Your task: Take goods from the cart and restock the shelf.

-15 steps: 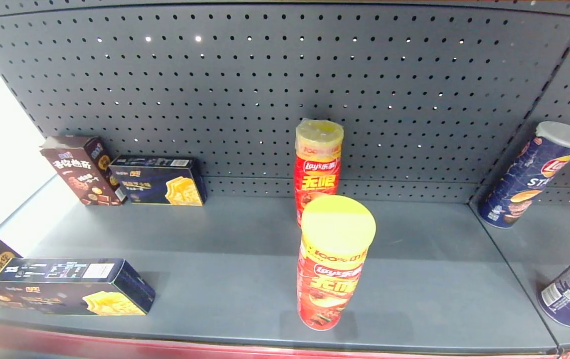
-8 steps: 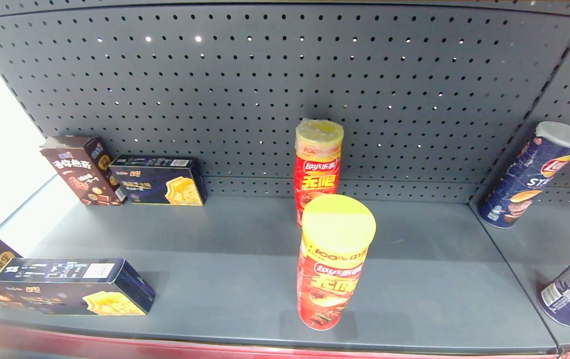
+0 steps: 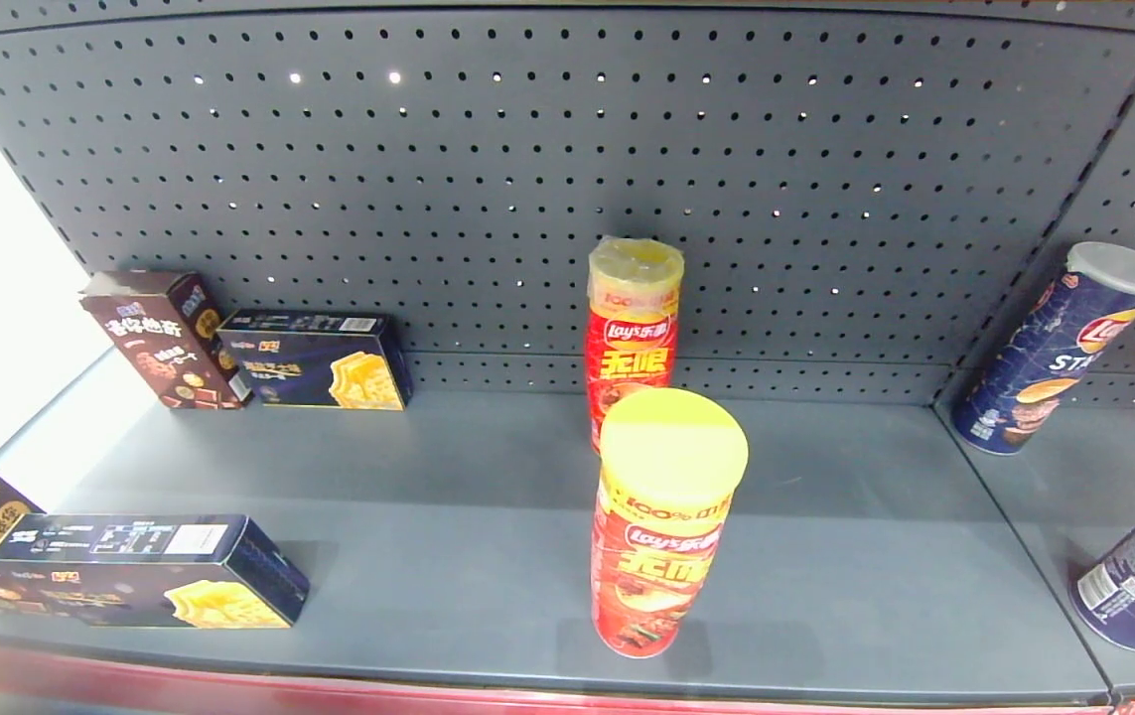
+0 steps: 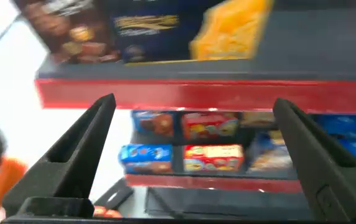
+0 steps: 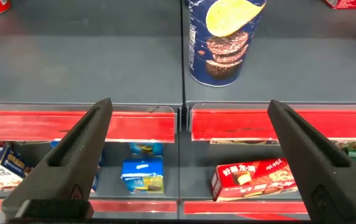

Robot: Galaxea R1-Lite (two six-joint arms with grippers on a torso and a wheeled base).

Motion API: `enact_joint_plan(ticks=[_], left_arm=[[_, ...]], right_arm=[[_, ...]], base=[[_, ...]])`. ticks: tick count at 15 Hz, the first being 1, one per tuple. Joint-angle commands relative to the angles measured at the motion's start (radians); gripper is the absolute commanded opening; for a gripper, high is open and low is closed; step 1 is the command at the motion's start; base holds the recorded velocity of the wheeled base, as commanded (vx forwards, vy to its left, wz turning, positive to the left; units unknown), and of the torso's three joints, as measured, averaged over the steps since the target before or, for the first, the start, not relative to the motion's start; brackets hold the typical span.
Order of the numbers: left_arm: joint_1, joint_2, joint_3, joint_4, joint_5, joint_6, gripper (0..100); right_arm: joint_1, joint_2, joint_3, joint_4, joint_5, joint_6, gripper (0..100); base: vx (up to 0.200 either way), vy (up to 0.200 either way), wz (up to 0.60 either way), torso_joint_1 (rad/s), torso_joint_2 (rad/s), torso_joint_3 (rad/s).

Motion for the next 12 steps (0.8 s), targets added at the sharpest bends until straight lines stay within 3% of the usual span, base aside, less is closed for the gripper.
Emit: enact_joint_plan(ticks=[1,4,6,10,12], left_arm=[[0.001,0.003,0.019,-0.006,0.024,0.001,100],[-0.002,0.003,0.022,-0.017,-0.011,-0.005,100],[0.000,0.003,0.022,-0.017,-0.013,-0.020,100],[-0.005,0.002,0.022,-0.017,-0.008,-0.020,100],[-0.082,-0.064,0.022,-0.018,-0.014,-0.019,100]], right_arm=[[0.000,0.001,0.000,0.000,0.000,0.000,100],[0.000,0.001,0.000,0.000,0.000,0.000,100],[0.000,0.001,0.000,-0.001,0.000,0.001,100],[0.000,0.001,0.000,-0.001,0.001,0.001,100],[0.000,0.001,0.000,-0.001,0.001,0.000,100]], base=[[0.000,0.000,0.00,0.000,0.00,0.000],[0.000,0.000,0.00,0.000,0.00,0.000],[0.000,0.000,0.00,0.000,0.00,0.000],[0.000,0.000,0.00,0.000,0.00,0.000],[0.000,0.000,0.00,0.000,0.00,0.000]])
